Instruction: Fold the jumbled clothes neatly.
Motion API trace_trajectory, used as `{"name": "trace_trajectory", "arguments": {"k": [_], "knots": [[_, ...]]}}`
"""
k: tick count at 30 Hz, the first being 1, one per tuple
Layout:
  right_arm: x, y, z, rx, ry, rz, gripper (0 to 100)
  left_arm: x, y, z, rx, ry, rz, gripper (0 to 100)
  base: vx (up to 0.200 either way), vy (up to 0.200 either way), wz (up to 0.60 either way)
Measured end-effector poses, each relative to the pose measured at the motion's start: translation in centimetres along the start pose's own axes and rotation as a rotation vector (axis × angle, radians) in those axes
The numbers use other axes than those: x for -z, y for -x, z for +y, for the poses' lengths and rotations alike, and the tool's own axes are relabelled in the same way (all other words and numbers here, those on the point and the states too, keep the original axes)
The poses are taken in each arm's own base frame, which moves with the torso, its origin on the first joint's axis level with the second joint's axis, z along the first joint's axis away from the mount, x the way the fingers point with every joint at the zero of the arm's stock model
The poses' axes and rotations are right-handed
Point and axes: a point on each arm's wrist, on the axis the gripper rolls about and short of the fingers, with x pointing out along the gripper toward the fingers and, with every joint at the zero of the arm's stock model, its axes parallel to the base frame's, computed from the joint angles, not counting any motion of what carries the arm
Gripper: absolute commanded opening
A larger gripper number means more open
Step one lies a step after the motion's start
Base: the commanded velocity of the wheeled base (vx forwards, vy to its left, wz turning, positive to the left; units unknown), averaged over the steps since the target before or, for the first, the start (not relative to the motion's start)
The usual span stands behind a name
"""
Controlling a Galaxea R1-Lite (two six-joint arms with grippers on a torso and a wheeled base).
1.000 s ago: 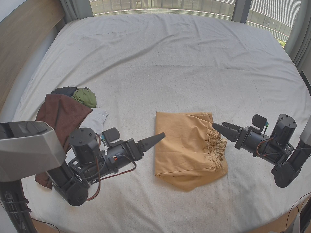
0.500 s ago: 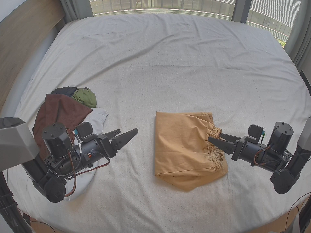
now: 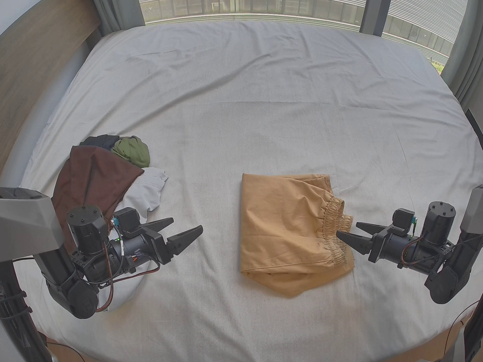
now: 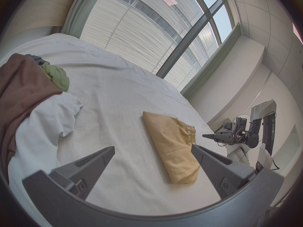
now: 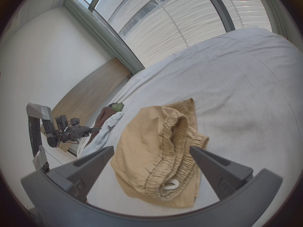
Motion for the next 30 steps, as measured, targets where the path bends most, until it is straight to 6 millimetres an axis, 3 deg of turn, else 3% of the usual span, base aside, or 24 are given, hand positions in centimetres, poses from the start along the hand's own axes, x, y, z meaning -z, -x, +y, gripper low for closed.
{"name": "trace_trajectory", "arguments": {"k": [30], "knots": [[4.5,-0.8,-2.4,0.071,-0.091,0.161,100,0.9,-0.2,0.1,-0.003,0.011,0.035,100,0.0,0.0,0.0]]}}
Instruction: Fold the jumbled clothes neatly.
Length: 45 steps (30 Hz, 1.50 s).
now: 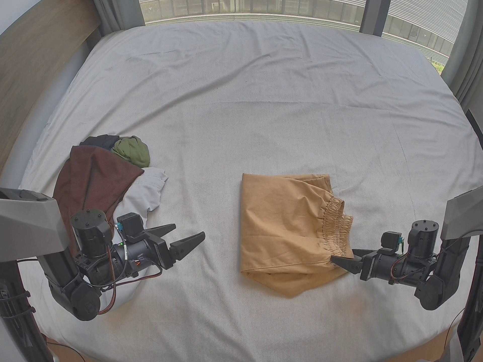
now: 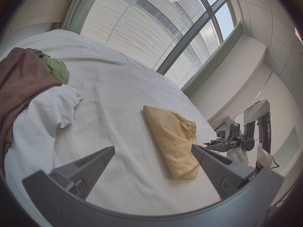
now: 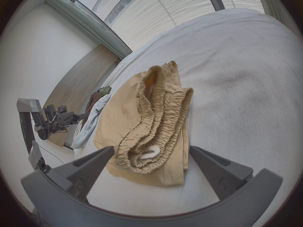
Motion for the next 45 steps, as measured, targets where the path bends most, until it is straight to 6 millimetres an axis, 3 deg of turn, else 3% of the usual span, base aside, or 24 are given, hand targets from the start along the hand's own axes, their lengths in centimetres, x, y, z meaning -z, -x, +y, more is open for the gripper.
{"name": "trace_trajectory", "arguments": {"k": [13,23,45], "knots": [[0.9,-1.0,-0.2,-0.009,-0.015,0.033,100,0.9,-0.4,0.0,0.004,-0.023,0.029,100,0.0,0.0,0.0],[1.2,-2.3,0.8,-0.056,-0.005,0.05,100,0.9,-0.3,0.1,-0.001,-0.02,0.032,100,0.0,0.0,0.0],[0.0,-4.1,1.6,-0.104,-0.029,-0.001,100,1.0,-0.1,0.2,-0.007,-0.017,0.037,100,0.0,0.0,0.0]]}}
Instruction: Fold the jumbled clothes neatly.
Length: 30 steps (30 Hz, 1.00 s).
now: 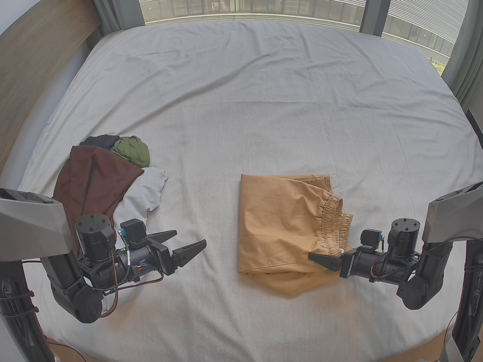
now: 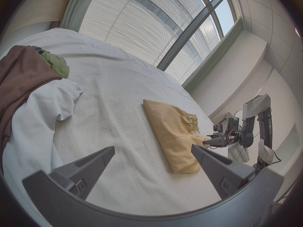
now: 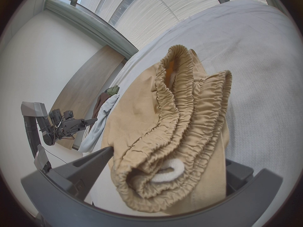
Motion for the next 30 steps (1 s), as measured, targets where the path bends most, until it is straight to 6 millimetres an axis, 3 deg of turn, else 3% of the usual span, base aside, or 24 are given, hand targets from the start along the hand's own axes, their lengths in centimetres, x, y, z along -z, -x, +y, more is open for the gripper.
{"name": "trace_trajectory", "arguments": {"k": [4,5,17,30], "knots": [[-0.2,-0.2,0.0,0.01,-0.012,-0.013,100,0.0,0.0,0.0,0.0,0.0,-0.001,100,0.0,0.0,0.0],[-0.2,-0.3,0.1,0.009,-0.016,-0.013,0,0.0,0.0,0.0,0.0,0.0,-0.001,100,0.0,0.0,0.0],[0.0,-0.4,0.8,-0.01,-0.09,-0.002,0,-0.4,0.3,0.0,-0.002,-0.002,-0.014,100,0.0,0.0,0.0],[-1.7,-0.2,3.8,-0.106,-0.075,-0.049,0,-1.4,1.5,-0.3,-0.006,-0.008,-0.046,100,0.0,0.0,0.0]]}}
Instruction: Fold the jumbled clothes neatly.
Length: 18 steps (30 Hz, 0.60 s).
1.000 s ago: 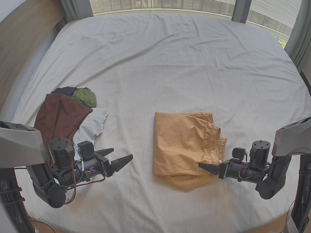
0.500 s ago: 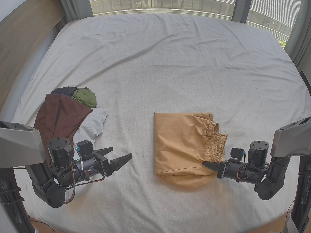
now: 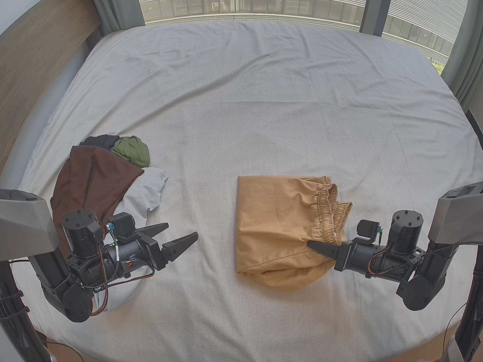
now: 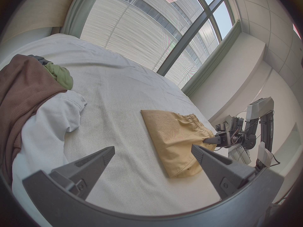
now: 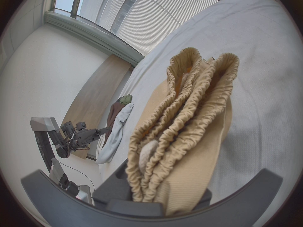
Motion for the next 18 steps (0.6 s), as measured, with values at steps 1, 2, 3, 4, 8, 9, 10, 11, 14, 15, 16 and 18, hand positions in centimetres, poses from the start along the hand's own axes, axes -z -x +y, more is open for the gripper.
{"name": "trace_trajectory", "arguments": {"k": [1,2,3,4,8,9,10,11,14,15,16,18], "knots": [[-0.2,0.0,0.2,-0.01,0.005,-0.005,0,0.0,0.0,0.0,0.0,-0.001,0.0,100,0.0,0.0,0.0],[-0.4,0.0,0.5,-0.021,0.01,-0.009,0,0.0,0.0,0.0,0.001,-0.001,-0.001,100,0.0,0.0,0.0],[-0.5,0.1,0.8,-0.036,0.016,-0.012,0,0.0,0.1,0.0,0.0,-0.001,-0.002,100,0.0,0.0,0.0],[-0.7,0.1,1.2,-0.052,0.022,-0.015,0,-0.1,0.1,-0.1,0.0,-0.001,-0.002,100,0.0,0.0,0.0],[-1.5,0.3,2.6,-0.114,0.027,-0.029,0,-0.1,0.2,-0.1,0.0,-0.002,-0.002,100,0.0,0.0,0.0],[-1.8,0.3,3.1,-0.135,0.025,-0.033,0,-0.1,0.2,-0.1,-0.001,-0.001,-0.003,100,0.0,0.0,0.0],[-2.0,0.4,3.4,-0.151,0.022,-0.037,0,-0.1,0.3,0.0,-0.003,-0.001,-0.004,100,0.0,0.0,0.0],[-2.3,0.4,3.8,-0.167,0.017,-0.044,0,-0.1,0.3,0.0,-0.005,-0.001,-0.004,100,0.0,0.0,0.0],[-3.4,0.3,5.3,-0.224,0.008,-0.076,0,-0.2,0.4,0.1,-0.011,0.001,-0.007,100,0.0,0.0,0.0],[-3.8,0.2,5.7,-0.241,0.009,-0.088,0,-0.2,0.4,0.2,-0.013,0.001,-0.008,100,0.0,0.0,0.0],[-4.1,0.2,5.9,-0.251,0.008,-0.096,0,-0.2,0.5,0.2,-0.013,0.001,-0.008,100,0.0,0.0,0.0],[-4.8,0.0,6.5,-0.277,0.013,-0.118,0,-0.2,0.5,0.2,-0.014,0.001,-0.008,100,0.0,0.0,0.0]]}}
